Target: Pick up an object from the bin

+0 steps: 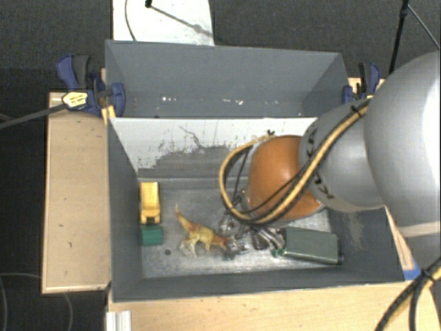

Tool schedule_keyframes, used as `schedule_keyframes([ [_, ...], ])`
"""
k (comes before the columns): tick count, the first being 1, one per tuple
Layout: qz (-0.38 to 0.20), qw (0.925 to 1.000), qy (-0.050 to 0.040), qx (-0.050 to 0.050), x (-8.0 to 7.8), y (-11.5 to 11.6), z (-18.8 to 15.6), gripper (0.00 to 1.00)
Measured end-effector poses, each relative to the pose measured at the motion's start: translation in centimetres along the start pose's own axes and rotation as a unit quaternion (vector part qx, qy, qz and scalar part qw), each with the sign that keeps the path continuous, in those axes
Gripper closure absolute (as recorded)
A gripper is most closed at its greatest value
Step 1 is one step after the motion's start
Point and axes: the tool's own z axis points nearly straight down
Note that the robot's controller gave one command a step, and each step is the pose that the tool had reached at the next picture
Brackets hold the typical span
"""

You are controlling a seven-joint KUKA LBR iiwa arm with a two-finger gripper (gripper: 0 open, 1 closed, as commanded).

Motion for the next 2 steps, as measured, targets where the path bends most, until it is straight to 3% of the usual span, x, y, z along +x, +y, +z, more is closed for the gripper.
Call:
schedule_keyframes([
  [2, -0.001, 1.0, 0.0074, 0.0, 0.4, 0.0, -2.4, 1.0],
])
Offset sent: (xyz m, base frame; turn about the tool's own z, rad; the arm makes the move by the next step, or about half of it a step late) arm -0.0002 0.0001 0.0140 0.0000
